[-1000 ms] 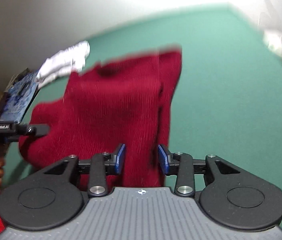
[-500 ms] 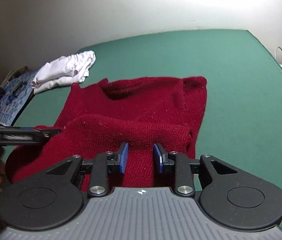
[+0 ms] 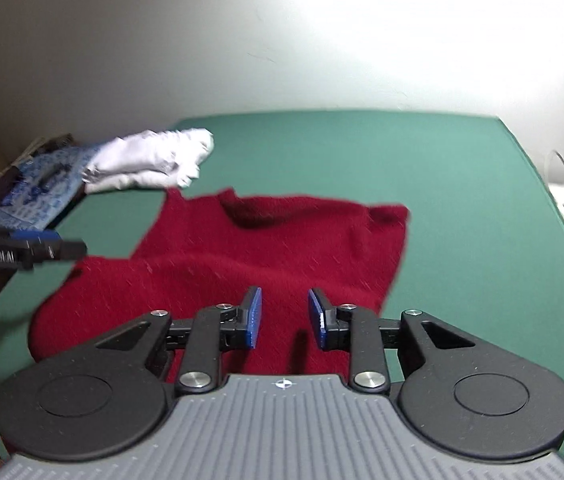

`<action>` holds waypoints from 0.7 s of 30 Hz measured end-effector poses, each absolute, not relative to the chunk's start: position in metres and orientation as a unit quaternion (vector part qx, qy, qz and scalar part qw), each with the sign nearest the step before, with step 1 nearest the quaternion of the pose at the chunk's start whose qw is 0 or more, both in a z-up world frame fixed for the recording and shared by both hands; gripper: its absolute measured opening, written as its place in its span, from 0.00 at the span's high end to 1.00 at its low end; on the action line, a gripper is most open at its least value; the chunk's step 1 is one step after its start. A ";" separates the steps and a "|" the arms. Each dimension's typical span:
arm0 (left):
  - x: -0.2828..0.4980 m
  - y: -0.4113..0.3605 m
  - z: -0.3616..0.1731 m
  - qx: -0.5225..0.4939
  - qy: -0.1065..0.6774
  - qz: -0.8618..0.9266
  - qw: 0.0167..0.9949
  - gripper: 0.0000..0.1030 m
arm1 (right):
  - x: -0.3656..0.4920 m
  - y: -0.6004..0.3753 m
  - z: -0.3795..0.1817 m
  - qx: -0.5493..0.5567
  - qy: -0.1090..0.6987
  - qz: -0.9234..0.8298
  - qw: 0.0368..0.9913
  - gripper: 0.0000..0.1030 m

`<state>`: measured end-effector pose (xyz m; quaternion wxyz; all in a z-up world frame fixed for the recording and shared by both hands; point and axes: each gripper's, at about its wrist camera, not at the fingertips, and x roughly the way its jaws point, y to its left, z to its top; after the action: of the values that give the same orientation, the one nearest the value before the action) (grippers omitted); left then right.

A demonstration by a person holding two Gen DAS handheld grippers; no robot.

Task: Fold clothes
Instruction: 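Lower the folded red sweater onto the table and open both grippers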

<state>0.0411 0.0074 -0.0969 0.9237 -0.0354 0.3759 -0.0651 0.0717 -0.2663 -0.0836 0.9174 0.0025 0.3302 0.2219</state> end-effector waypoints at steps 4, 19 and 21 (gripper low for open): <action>0.054 -0.007 -0.124 -0.018 0.390 -0.019 0.921 0.11 | 0.096 -0.251 -0.103 -0.022 0.339 0.208 0.917 0.72; 0.049 0.006 -0.117 0.022 0.357 -0.023 0.933 0.13 | 0.064 -0.288 -0.088 0.037 0.316 0.191 0.928 0.72; 0.033 0.009 -0.101 0.024 0.337 -0.030 0.941 0.19 | 0.046 -0.297 -0.076 0.038 0.314 0.199 0.928 0.74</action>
<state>0.0328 0.0087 -0.1015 0.9406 0.0238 0.3373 -0.0297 0.0456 -0.2968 -0.0761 0.9277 0.0382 0.3137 0.1988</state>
